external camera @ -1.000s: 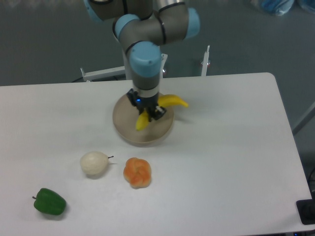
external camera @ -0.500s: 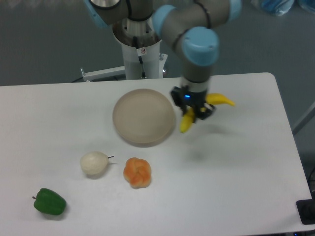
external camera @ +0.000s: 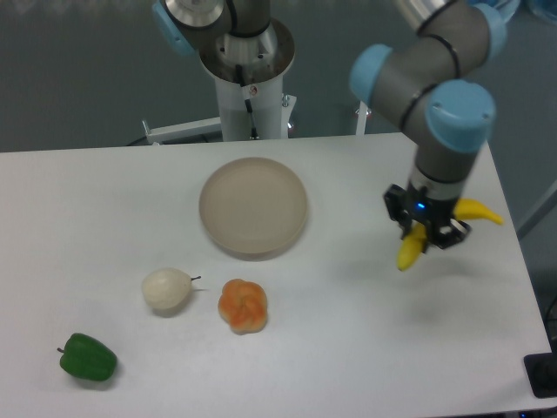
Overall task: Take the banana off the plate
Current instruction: 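Carry the held banana away from the plate, past its rim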
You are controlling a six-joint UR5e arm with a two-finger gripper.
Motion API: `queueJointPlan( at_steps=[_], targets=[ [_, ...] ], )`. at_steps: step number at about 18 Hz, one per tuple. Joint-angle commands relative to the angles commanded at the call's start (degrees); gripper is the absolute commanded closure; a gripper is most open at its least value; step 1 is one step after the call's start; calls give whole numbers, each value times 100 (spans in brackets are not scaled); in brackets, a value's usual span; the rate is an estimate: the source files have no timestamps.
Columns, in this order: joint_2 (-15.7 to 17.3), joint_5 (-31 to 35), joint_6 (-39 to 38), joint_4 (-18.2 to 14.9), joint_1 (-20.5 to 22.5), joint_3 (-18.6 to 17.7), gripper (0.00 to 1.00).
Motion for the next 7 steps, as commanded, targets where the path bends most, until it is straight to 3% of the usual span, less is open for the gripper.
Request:
queueJointPlan(
  at_steps=[4,7],
  targets=[
    [-299,88,546,-52,114,351,100],
    [-370,88,644,-26,106,405,100]
  ],
)
